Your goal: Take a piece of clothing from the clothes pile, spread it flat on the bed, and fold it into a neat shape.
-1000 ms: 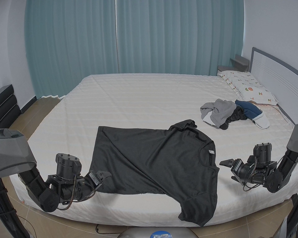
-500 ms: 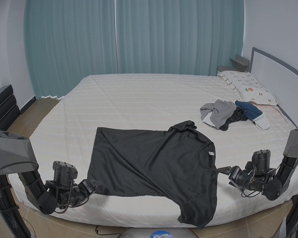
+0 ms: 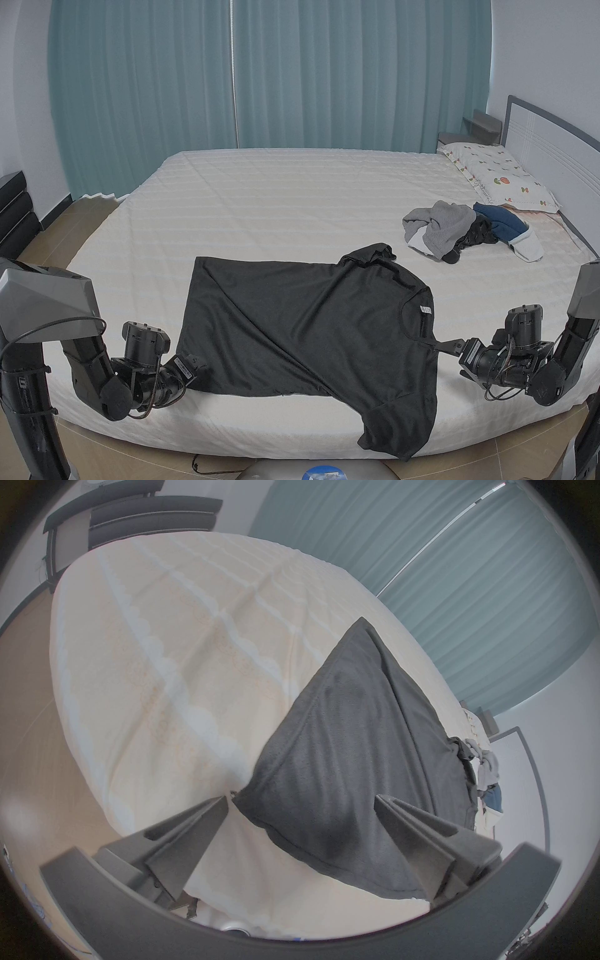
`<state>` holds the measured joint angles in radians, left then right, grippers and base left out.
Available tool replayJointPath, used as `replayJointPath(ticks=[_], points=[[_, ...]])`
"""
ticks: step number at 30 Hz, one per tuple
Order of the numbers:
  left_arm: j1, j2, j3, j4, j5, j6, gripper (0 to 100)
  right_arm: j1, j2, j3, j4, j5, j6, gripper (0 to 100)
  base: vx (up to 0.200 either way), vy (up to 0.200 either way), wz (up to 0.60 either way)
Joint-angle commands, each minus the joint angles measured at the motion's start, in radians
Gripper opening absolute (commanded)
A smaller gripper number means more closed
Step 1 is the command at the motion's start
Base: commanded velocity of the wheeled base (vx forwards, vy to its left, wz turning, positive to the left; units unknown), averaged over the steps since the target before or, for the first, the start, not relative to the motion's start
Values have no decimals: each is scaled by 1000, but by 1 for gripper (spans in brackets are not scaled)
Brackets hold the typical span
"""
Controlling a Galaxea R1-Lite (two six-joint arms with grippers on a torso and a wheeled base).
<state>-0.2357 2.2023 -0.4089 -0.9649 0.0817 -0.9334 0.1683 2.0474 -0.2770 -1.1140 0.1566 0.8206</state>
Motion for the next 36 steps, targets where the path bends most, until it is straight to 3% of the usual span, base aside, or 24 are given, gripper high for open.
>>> replayJointPath(ticks=[1, 6, 13, 20, 27, 28, 36], points=[[0, 13, 18, 3, 18, 2, 0, 0, 11, 19, 0, 1, -20, 100, 0, 0, 0], [10, -61, 99, 9, 13, 96, 0, 16, 37, 41, 0, 0, -84, 100, 0, 0, 0], [53, -104, 150, 26, 20, 211, 0, 51, 94, 33, -18, -9, -92, 100, 0, 0, 0], [107, -145, 187, 51, 20, 308, 0, 100, 208, 19, -147, -86, -95, 100, 0, 0, 0], [176, -200, 190, 169, 20, 412, 0, 96, 215, -2, -158, -120, -95, 100, 0, 0, 0], [179, -211, 188, 181, 20, 412, 0, 92, 212, -1, -158, -120, -95, 0, 0, 0, 0], [181, -211, 183, 209, 18, 413, 0, 50, 186, 29, -158, -123, -100, 0, 0, 0, 0]])
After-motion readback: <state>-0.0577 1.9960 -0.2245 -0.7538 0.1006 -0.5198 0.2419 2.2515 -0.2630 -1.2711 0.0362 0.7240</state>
